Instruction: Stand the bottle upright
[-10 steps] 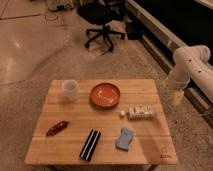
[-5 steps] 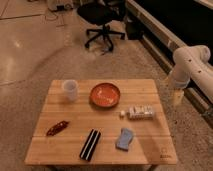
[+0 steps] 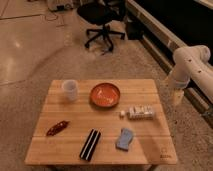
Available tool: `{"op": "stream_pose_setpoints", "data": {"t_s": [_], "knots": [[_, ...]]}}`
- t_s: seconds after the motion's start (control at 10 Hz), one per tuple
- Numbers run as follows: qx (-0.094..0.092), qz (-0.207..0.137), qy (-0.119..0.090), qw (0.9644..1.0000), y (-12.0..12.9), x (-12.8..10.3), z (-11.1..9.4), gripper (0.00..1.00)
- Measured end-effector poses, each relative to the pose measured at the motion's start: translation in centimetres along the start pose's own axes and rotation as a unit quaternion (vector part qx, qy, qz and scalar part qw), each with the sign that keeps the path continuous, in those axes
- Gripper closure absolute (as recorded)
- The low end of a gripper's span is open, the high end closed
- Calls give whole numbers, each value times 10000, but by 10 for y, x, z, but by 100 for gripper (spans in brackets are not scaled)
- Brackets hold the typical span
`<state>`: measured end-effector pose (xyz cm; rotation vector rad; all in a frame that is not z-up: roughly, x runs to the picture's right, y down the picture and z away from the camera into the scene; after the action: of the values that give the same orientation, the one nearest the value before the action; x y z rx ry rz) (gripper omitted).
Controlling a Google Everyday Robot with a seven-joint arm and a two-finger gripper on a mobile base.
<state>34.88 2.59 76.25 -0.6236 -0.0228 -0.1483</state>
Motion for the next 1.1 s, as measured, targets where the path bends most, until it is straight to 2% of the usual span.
{"op": "stream_pose_setpoints", "data": {"t_s": [0.1,0.2,0.4,0.5,0.7,0.9,1.1], "knots": [[-22,-25,31,10000,2,-1,2,20],[-69,-135,108,9998,3,-14,6,20],[-157,-353,151,9991,5,-48,13,20],[-207,-520,176,9983,9,-75,17,20],[-223,-726,242,9968,14,-105,25,20],[-151,-919,391,9949,15,-131,38,20],[16,-960,533,9940,12,-148,50,20]]}}
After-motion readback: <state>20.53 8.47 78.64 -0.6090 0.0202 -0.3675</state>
